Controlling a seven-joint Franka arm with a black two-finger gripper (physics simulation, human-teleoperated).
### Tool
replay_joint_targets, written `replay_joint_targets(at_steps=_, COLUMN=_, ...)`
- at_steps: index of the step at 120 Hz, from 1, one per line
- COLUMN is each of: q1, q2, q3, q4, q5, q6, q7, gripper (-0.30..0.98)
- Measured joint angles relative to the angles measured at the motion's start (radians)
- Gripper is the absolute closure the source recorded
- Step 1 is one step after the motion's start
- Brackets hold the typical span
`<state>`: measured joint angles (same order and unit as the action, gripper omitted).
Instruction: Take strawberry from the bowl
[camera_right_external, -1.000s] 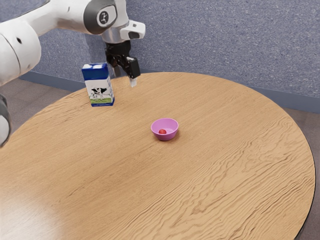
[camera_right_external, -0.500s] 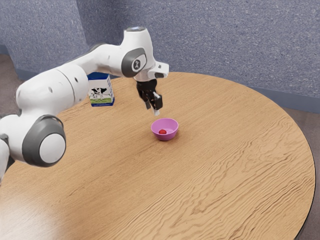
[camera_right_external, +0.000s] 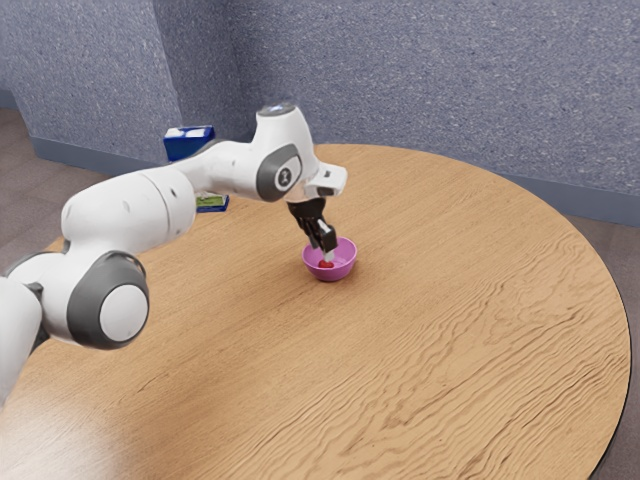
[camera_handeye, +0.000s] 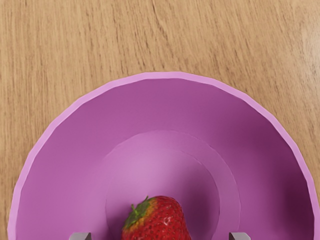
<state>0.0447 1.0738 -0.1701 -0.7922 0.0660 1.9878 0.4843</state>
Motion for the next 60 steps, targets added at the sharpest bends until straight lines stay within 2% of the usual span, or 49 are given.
replay_joint_targets(at_steps=60, q1=0.003, q2=0.051, q3=-0.001, q4=0.000, q5=-0.024, q6=0.046, q7=0.049, gripper=0.36)
